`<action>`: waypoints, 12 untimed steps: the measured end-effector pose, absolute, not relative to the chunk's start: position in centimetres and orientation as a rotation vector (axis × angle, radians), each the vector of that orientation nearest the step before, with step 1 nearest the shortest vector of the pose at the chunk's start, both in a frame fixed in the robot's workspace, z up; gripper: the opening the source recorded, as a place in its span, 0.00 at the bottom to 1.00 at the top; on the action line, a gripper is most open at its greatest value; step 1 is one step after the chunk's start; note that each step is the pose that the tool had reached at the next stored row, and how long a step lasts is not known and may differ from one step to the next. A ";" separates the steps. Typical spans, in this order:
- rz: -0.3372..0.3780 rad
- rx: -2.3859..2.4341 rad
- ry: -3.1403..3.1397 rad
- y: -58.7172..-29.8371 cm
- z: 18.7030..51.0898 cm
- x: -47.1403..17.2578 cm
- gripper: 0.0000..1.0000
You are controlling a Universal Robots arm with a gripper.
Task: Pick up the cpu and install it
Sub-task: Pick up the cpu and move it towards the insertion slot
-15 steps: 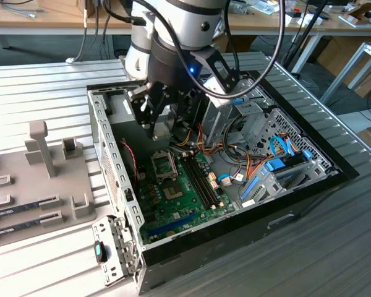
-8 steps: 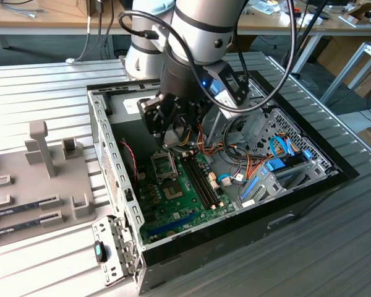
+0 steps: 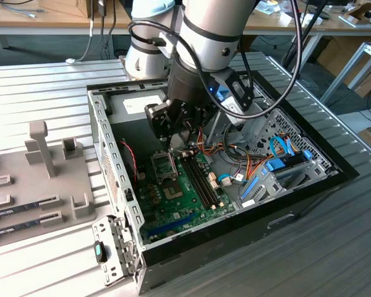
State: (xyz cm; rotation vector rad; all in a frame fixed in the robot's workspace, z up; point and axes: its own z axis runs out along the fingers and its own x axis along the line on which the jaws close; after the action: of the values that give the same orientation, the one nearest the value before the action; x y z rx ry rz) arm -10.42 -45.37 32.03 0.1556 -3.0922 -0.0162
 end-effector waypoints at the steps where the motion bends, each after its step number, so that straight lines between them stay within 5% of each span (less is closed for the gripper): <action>1: -0.016 0.156 -3.092 -45.4 32.0 -10.3 0.47; 12: -0.004 0.150 -3.092 -45.9 30.5 -8.9 0.47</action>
State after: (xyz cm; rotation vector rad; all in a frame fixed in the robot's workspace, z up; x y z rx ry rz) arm -8.88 -45.94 30.55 0.1497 -3.0916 -0.0045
